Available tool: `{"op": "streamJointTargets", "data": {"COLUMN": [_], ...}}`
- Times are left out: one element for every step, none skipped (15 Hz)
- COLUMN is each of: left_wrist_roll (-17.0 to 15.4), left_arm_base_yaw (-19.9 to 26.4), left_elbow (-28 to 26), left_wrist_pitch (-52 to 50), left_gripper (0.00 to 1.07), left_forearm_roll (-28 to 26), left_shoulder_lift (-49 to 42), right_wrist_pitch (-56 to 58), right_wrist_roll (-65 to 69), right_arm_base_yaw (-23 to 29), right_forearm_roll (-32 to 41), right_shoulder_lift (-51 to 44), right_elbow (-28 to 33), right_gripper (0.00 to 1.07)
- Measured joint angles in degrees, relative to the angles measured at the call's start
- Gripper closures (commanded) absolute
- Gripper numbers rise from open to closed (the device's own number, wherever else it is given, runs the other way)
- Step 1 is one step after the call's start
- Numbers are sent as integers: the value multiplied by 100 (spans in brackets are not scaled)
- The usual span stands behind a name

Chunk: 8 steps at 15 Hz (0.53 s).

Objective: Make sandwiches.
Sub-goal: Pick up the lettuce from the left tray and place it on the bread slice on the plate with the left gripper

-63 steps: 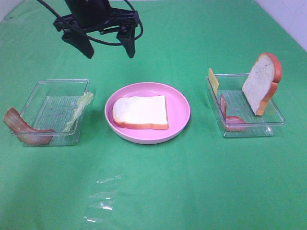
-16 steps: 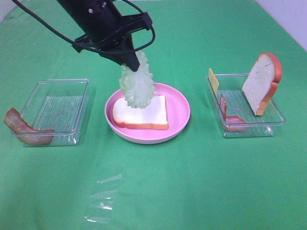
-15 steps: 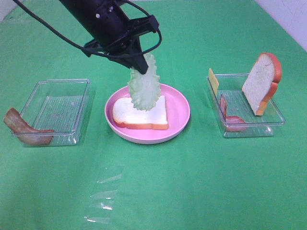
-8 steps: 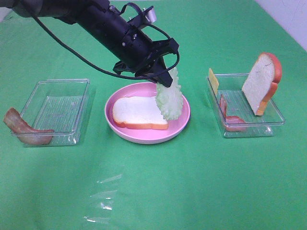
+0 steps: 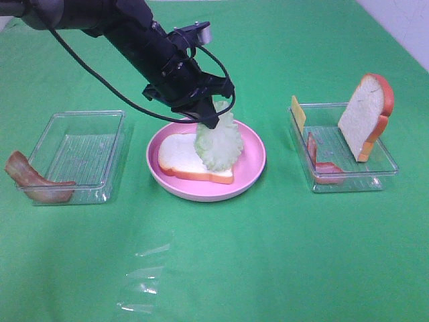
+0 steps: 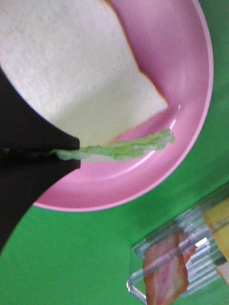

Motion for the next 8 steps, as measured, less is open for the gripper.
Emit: {"op": "streamJointTargets", "data": {"left_wrist_roll": [-103, -183, -206, -218, -218, -223, -223, -223], "left_arm_base_yaw": [40, 40, 52, 52, 52, 52, 52, 52], "left_elbow": [0, 0, 0, 0, 0, 0, 0, 0], "left_wrist_pitch": [0, 0, -6, -40, -80, -212, -258, -275], "left_gripper": [107, 107, 107, 107, 107, 107, 104, 100], "left_forearm_roll": [235, 447, 584, 653, 676, 722, 739, 739], "left_shoulder_lift": [0, 0, 0, 0, 0, 0, 0, 0], "right_wrist_pitch": [0, 0, 0, 0, 0, 0, 0, 0], "right_wrist_roll": [0, 0, 0, 0, 0, 0, 0, 0], "right_arm_base_yaw": [0, 0, 0, 0, 0, 0, 0, 0], "right_forearm_roll": [0, 0, 0, 0, 0, 0, 0, 0], "right_shoulder_lift": [0, 0, 0, 0, 0, 0, 0, 0], "right_elbow": [0, 0, 0, 0, 0, 0, 0, 0], "right_gripper": [9, 9, 9, 9, 9, 9, 9, 9]}}
